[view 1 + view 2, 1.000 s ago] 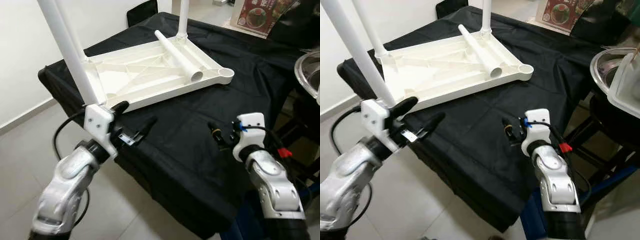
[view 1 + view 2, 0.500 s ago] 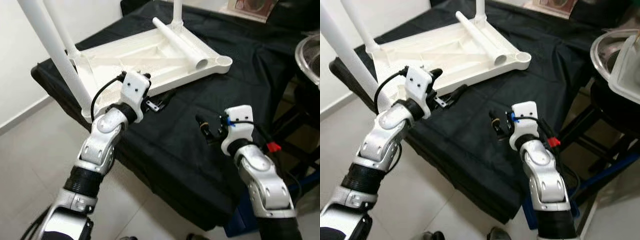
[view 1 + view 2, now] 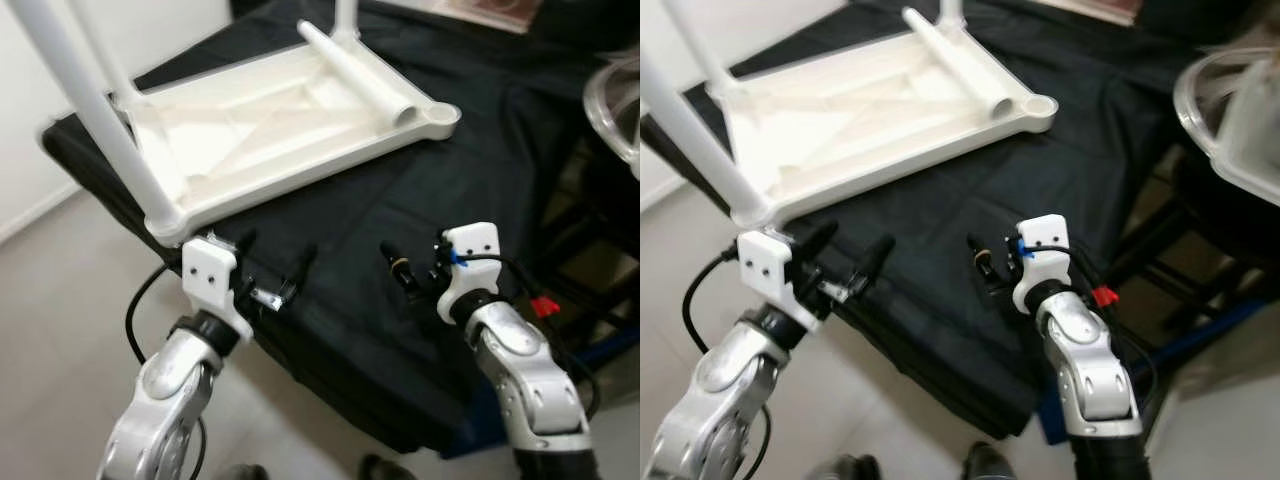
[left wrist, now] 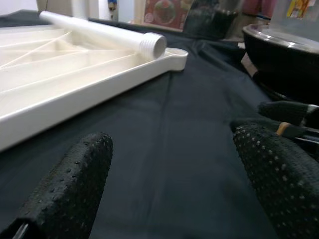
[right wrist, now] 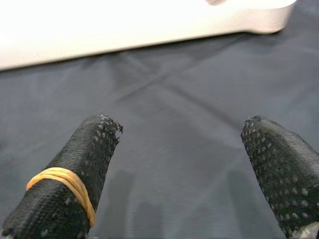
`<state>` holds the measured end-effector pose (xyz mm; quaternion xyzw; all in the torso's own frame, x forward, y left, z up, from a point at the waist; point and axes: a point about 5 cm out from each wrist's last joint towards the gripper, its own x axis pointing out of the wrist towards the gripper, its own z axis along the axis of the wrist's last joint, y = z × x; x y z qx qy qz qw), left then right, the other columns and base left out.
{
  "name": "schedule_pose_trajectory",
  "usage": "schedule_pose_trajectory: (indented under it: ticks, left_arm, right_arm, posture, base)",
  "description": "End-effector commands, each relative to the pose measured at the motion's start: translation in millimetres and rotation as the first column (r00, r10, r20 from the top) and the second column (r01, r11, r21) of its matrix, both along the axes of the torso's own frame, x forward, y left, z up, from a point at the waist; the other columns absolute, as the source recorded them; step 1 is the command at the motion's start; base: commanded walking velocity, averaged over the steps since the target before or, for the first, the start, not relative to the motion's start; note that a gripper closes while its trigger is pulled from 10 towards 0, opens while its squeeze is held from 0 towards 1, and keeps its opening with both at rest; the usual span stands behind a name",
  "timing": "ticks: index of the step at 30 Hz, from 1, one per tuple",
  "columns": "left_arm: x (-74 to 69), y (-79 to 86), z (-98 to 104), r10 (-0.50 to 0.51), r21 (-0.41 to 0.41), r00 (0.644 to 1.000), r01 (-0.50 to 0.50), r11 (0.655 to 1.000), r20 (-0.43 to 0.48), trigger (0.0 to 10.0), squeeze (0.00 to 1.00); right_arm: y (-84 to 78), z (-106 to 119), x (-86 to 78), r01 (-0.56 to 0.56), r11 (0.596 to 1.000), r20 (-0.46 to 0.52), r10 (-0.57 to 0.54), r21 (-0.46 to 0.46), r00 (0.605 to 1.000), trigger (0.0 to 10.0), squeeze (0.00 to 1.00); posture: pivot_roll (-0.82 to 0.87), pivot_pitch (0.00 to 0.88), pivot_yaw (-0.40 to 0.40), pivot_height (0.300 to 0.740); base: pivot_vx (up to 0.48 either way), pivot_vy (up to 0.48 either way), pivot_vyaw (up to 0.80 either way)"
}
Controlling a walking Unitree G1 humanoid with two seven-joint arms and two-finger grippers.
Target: Building children table
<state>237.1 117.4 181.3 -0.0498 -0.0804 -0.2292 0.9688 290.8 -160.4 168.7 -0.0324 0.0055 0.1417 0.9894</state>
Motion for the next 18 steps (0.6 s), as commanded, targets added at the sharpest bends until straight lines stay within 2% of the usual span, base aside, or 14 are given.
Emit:
schedule_pose_trajectory:
  ticks: [1, 3, 9, 13, 18]
  left_arm:
    - [-1.4, -1.4, 2, -0.017, 0.012, 1.000, 0.017, 1.000, 0.007, 10.0, 0.00]
    - [2.1, -3.9, 3, -0.026, 0.017, 1.000, 0.026, 1.000, 0.012, 10.0, 0.00]
    - [9.7, -17.9, 15, -0.067, -0.007, 0.996, 0.068, 0.998, 0.052, 10.0, 0.00]
    - [6.7, -22.5, 15, -0.090, 0.012, 0.994, 0.089, 0.996, 0.059, 10.0, 0.00]
    - [4.3, -29.4, 17, -0.151, 0.064, 0.987, 0.147, 0.987, 0.059, 10.0, 0.00]
  right_arm:
    - [4.3, -2, 2.5, -0.019, 1.000, -0.008, 0.020, 0.009, 1.000, 10.0, 0.00]
    - [6.1, 2, 7.5, -0.022, 1.000, 0.019, 0.022, 0.000, 1.000, 10.0, 0.00]
    - [2.8, 15, 16.9, -0.017, 1.000, 0.061, 0.016, 0.021, 0.998, 10.0, 0.00]
    - [1.8, 15, 17.6, -0.012, 1.000, 0.065, 0.011, 0.017, 0.998, 10.0, 0.00]
    - [-2.0, 14, 17.5, 0.000, 1.000, 0.063, -0.001, 0.020, 0.998, 10.0, 0.00]
  posture:
    - [-0.01, 0.137, -0.017, 0.740]
    - [-0.01, 0.117, -0.015, 0.740]
    - [-0.02, 0.088, -0.010, 0.740]
    - [-0.03, 0.086, -0.009, 0.740]
    - [-0.03, 0.087, -0.004, 0.740]
  base:
    - [0.266, 0.000, 0.00]
    - [0.270, 0.000, -0.63]
    - [0.277, 0.000, -0.13]
    - [0.278, 0.000, 0.00]
    - [0.000, 0.000, 0.00]
